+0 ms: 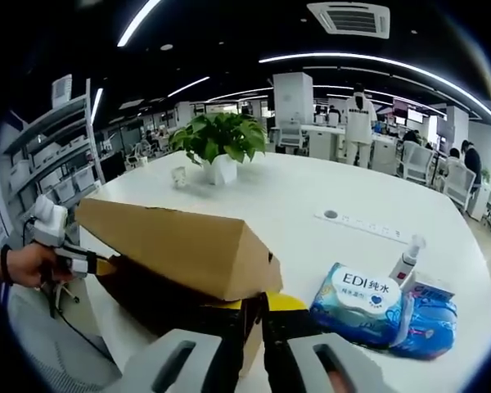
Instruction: Operate the shoe box by opening the lid, removing the specified soft item, and placing it in the target area until the item is outside and the box remains undamaged.
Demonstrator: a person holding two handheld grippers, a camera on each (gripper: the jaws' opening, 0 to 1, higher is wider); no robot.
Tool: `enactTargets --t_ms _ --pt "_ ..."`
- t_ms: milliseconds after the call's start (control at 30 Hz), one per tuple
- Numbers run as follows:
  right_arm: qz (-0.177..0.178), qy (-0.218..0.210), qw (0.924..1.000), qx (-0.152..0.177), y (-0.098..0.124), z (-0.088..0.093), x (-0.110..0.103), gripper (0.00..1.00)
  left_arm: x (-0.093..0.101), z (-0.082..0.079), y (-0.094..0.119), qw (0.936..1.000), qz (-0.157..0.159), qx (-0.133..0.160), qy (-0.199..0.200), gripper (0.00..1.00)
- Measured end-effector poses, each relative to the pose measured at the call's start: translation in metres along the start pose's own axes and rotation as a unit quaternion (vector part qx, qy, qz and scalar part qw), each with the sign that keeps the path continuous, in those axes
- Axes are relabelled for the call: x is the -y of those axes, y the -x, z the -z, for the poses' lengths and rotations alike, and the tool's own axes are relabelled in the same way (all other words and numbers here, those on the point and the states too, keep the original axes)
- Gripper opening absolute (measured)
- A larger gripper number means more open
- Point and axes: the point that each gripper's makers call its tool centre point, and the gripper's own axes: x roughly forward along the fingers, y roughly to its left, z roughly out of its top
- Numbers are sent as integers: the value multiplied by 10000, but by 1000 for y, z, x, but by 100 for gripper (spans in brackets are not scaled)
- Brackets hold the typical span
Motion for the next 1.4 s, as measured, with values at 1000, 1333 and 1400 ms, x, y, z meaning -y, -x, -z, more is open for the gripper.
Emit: enactTargets --t_ms 1000,1333,1400 --pt "-128 -60 9996 -237 -2 27 -5 0 -1 -33 29 9975 63 505 -487 11" --pt "-132 -58 9995 -294 -1 33 -4 0 0 -29 33 9971 122 547 -507 11" --pt "-138 -71 9994 -302 -1 34 -4 0 -1 -28 33 9969 88 527 -571 11"
